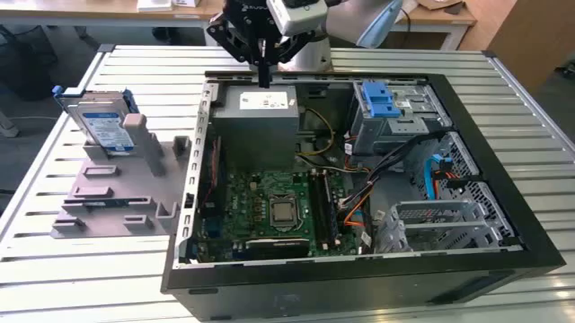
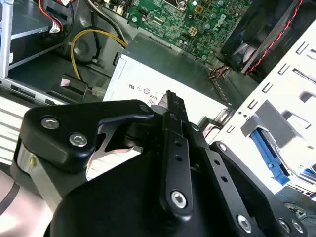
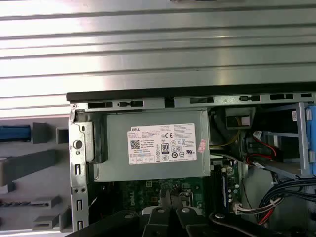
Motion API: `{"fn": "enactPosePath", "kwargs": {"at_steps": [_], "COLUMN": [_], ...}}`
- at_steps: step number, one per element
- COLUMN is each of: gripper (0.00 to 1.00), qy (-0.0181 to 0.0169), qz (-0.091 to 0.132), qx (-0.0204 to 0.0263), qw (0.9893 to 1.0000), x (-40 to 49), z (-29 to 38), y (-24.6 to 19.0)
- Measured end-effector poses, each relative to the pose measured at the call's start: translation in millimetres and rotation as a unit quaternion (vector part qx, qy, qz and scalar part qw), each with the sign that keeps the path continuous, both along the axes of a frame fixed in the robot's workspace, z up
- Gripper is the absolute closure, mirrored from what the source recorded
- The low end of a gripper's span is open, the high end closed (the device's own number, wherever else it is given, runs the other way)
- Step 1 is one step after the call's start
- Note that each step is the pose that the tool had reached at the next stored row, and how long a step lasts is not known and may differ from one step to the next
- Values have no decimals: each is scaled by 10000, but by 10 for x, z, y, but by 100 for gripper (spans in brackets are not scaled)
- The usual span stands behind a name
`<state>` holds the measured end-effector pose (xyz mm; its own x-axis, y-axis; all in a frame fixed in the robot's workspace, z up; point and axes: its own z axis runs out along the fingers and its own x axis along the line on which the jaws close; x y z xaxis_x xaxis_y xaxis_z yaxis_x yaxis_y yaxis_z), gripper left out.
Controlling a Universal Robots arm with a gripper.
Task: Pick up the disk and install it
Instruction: 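Reach for the disk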
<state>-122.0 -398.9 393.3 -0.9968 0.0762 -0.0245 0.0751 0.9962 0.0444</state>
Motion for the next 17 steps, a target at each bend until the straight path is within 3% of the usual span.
{"fn": "enactPosePath", "kwargs": {"at_steps": [3, 17], "gripper": [89, 89], "qy": [0, 0], "qz": [0, 0], "qx": [0, 0], "qw": [10000, 10000], "x": [-55, -91], "z": [-8, -12], "y": [0, 0]}}
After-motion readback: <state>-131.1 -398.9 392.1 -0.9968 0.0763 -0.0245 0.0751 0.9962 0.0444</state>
